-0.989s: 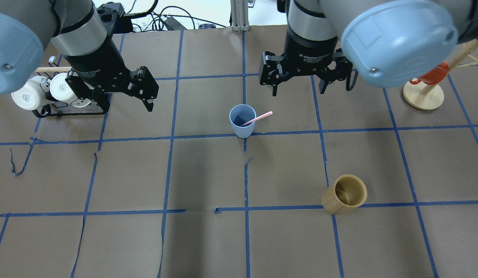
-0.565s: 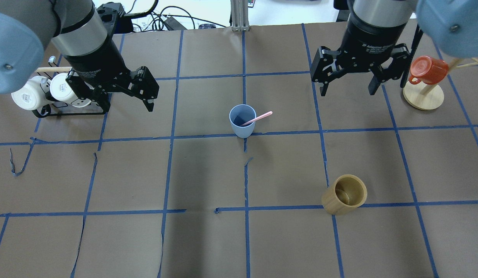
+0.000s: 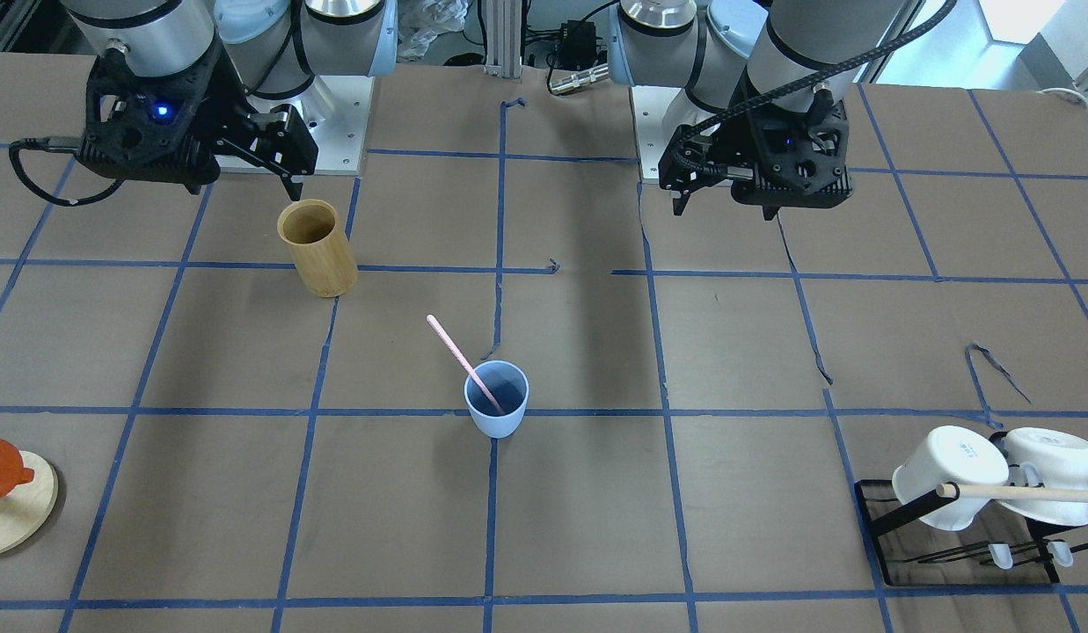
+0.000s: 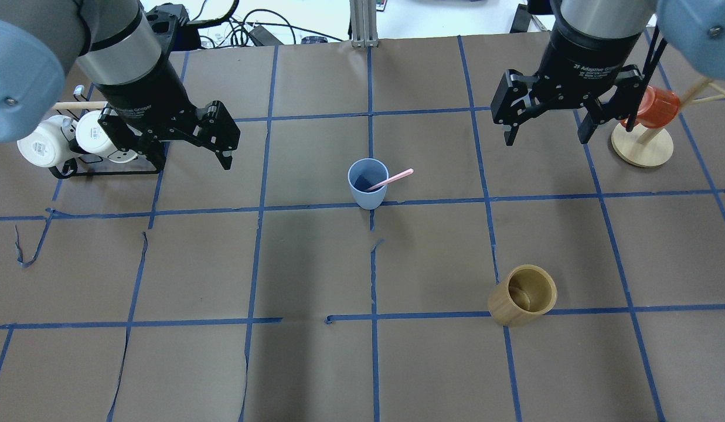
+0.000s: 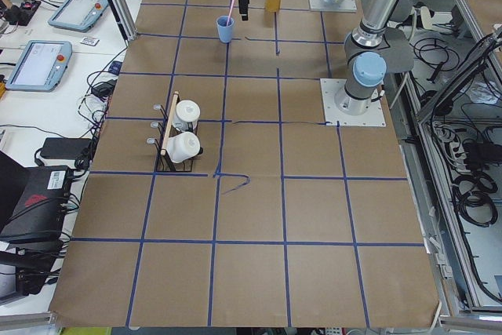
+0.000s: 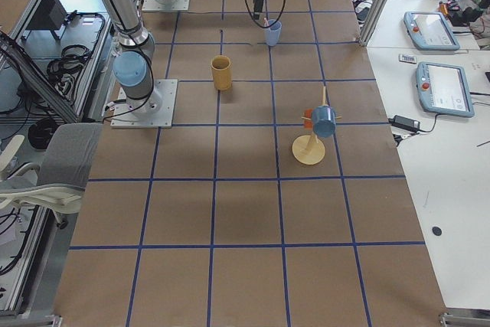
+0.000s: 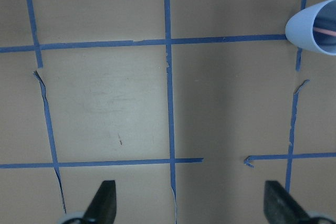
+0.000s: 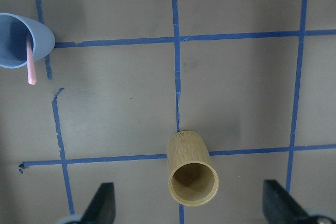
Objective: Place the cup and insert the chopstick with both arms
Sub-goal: 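Open right gripper and withdraw it away from the blue cup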
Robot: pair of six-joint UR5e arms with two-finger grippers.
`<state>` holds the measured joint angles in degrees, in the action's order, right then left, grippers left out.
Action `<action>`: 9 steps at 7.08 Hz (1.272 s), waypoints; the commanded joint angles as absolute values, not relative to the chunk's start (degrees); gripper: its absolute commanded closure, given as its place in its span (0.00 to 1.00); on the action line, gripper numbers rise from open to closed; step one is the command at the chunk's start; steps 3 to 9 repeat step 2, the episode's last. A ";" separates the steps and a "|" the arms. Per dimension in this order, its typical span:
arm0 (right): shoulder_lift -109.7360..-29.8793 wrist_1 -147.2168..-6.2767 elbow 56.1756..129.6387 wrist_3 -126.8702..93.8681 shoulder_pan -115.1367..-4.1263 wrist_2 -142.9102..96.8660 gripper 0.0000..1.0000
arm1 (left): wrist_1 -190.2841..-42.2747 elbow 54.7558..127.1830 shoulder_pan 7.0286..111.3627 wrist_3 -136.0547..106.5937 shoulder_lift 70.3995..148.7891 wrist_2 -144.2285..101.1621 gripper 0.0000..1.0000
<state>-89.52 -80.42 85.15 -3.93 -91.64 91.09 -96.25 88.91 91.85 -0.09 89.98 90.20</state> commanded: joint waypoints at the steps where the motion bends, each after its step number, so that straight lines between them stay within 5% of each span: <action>1: -89.65 -80.42 85.43 -3.96 -91.58 91.14 0.00 | -96.07 89.21 91.85 -0.09 90.00 90.09 0.00; 9: -89.74 -80.51 85.43 -4.04 -91.58 91.14 0.00 | -96.06 89.21 91.93 -0.09 89.91 90.17 0.00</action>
